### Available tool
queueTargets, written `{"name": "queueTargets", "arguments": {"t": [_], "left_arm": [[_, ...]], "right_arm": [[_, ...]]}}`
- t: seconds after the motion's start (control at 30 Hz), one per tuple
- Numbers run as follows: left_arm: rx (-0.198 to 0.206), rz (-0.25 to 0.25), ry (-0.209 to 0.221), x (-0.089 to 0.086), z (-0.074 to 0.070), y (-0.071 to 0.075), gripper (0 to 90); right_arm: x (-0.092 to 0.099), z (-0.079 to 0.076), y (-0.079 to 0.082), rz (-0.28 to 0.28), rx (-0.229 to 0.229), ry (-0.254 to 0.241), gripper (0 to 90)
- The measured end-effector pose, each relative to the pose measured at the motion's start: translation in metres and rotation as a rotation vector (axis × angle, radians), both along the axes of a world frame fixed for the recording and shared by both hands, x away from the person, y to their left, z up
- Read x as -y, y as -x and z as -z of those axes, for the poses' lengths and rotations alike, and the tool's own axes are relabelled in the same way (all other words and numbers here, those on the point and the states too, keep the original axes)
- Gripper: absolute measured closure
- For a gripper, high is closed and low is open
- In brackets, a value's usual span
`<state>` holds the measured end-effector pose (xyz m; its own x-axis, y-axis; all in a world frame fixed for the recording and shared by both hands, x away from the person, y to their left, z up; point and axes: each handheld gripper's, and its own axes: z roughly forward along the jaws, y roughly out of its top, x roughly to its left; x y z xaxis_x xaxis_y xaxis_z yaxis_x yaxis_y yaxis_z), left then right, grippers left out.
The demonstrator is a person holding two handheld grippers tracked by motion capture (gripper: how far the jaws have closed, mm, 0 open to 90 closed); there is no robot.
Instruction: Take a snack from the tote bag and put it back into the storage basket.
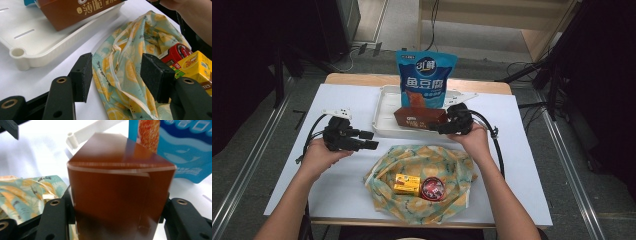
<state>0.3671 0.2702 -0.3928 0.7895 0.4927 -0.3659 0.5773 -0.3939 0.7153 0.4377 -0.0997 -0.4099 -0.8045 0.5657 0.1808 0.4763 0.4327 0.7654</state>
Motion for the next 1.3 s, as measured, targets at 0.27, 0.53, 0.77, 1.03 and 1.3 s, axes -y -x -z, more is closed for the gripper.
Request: {"name": "queueTargets", "arguments": {"t": [0.27, 0.53, 0.77, 1.03, 1.3], "left_arm": [[-0.003, -0.001, 0.003, -0.001, 0.000, 0.000, 43.4], [-0.007, 0.002, 0.006, -0.001, 0.001, -0.001, 43.4], [-0.010, 0.007, 0.001, 0.000, 0.002, 0.000, 43.4], [-0.009, 0.004, 0.005, 0.000, 0.002, 0.000, 43.4], [-0.009, 0.005, 0.002, 0.001, 0.003, 0.000, 43.4]], "right_arm": [[-0.012, 0.006, -0.010, -0.022, -0.004, 0.044, 43.8], [-0.012, 0.018, -0.020, -0.038, -0.025, 0.050, 43.4], [-0.006, 0.025, -0.028, -0.024, -0.055, 0.009, 42.5], [-0.003, 0.031, -0.033, -0.022, -0.050, 0.024, 41.1], [-0.002, 0.035, -0.035, -0.009, -0.054, 0.047, 38.5]]}}
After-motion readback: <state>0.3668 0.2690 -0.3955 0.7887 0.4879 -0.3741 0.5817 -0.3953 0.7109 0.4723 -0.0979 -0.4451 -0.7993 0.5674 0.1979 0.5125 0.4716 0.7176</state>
